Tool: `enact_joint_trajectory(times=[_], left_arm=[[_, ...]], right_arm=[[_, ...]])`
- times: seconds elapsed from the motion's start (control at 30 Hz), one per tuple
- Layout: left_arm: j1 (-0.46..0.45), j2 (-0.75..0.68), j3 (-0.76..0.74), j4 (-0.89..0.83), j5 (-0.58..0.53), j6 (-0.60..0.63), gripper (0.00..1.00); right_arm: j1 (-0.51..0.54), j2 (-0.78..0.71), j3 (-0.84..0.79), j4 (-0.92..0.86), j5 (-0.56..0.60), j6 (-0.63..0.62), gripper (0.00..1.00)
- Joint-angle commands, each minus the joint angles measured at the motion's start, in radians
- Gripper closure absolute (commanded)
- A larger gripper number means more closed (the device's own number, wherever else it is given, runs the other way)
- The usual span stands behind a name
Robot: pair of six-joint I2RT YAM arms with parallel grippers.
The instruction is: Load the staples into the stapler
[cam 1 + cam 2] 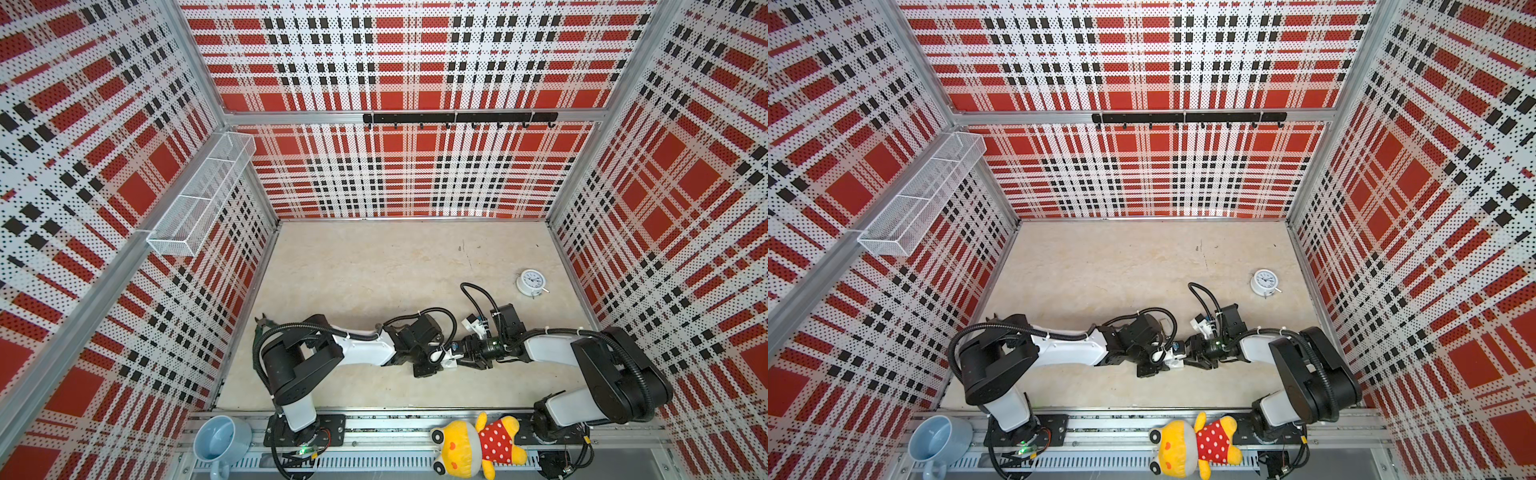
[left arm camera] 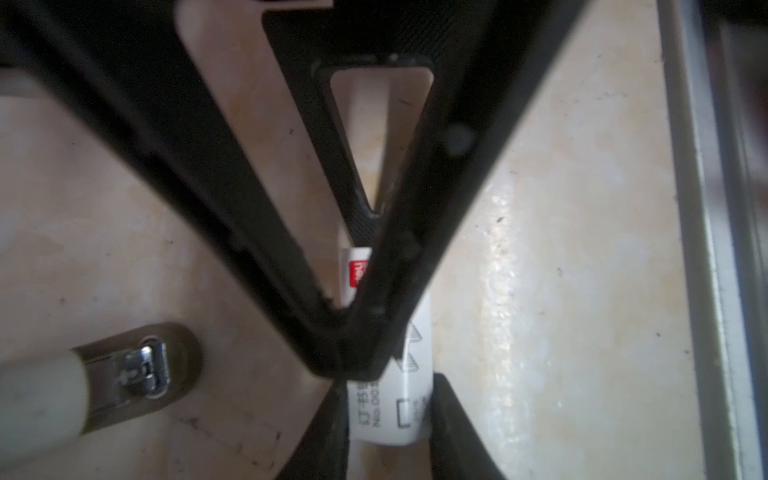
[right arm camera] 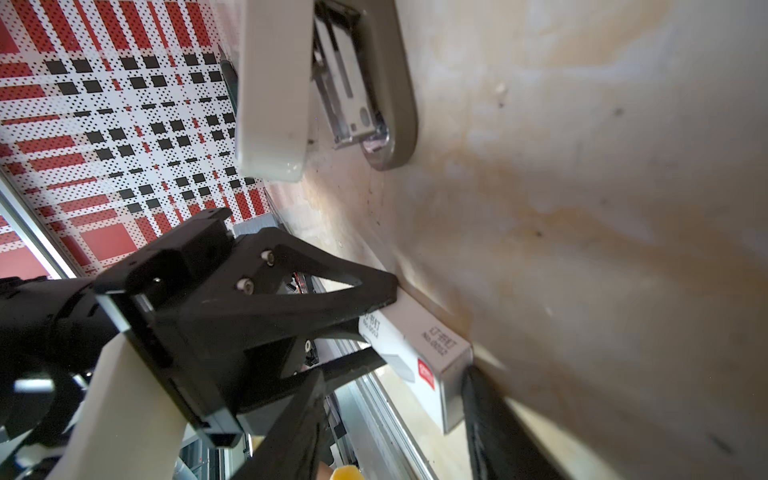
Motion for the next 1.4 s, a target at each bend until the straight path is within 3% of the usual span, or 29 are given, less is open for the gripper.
enact_joint_trajectory(times=[0.0, 0.87, 1.13, 1.37], left_arm=[[-0.006, 0.045, 0.015, -0.047, 0.059, 0.020, 0.67], [0.003, 0.039, 0.027, -0.078, 0.072, 0.047, 0.56], [0.006, 0.012, 0.027, -0.104, 0.071, 0.050, 0.37], [0.018, -0.043, 0.048, -0.182, 0.041, 0.070, 0.35]], right_arm=[[0.012, 0.013, 0.026, 0.048, -0.081, -0.039, 0.47], [0.010, 0.056, 0.023, 0.040, -0.050, -0.066, 0.48], [0.006, 0.006, 0.030, -0.022, 0.014, -0.080, 0.48], [-0.015, -0.050, 0.026, -0.050, 0.060, -0.078, 0.48]])
